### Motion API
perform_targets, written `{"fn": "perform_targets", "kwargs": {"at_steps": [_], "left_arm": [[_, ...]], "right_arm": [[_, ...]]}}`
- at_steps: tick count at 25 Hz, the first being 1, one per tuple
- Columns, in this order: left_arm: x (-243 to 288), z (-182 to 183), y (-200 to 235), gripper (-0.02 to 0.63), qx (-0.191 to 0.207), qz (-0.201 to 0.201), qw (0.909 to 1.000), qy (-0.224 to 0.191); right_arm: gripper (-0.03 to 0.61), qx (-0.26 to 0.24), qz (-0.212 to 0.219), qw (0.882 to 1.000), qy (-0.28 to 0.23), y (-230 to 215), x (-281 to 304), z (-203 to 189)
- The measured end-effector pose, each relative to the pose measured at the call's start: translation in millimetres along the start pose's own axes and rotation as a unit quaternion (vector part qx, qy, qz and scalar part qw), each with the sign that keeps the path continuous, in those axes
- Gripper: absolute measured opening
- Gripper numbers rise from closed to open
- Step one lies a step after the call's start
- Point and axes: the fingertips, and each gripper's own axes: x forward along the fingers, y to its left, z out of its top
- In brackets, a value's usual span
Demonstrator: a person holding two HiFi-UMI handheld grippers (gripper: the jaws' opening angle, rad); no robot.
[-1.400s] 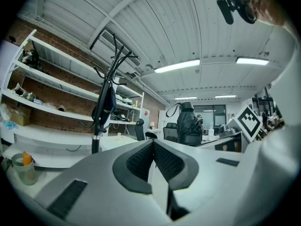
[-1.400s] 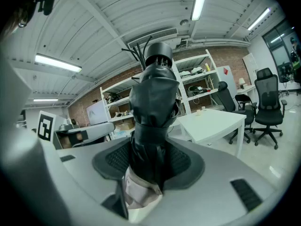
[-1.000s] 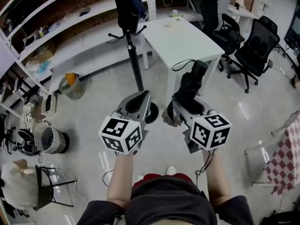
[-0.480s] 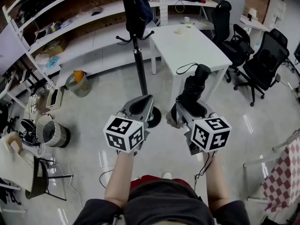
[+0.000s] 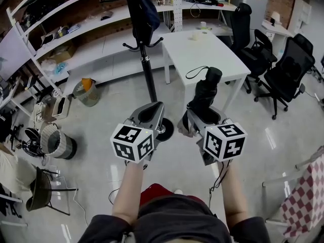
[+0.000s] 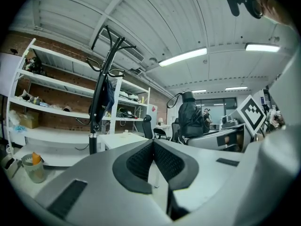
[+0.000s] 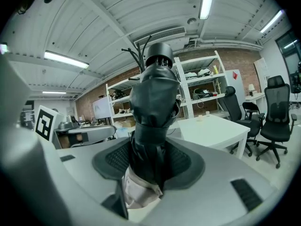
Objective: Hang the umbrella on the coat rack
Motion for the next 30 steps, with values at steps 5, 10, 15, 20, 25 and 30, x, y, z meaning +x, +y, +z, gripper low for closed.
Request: {"fn": "perform_targets", "kwargs": {"at_steps": [5,10,15,20,25,30], "left_arm": [[12,0,-3,0.011,0.002,0.004,1.0000,0.005],[22,0,1,0.011,-0.003,0.010,0.9999,0.006],[32,-3,13,0.011,0.001,0.016,0.9998,0.012],[50,-4,35,0.011,-0.007,0.018,0.9997,0.012],[76,-6,60,0.011,-0.014,0.020,0.9996,0.015],[106,-4,89,0.011,-0.013,0.025,0.9994,0.021]], "right_arm": [[0.204,0.003,0.003,1.000,0.002,-10,5,0],[0.204,-0.004,0.000,1.000,0.007,-20,12,-2],[0.204,-0.004,-0.006,1.000,0.008,-28,28,-2],[0.204,-0.004,-0.006,1.000,0.015,-37,54,1],[0.204,-0.002,-0.007,1.000,0.024,-53,85,3],[0.204,0.004,-0.006,1.000,0.031,-70,125,12]]}}
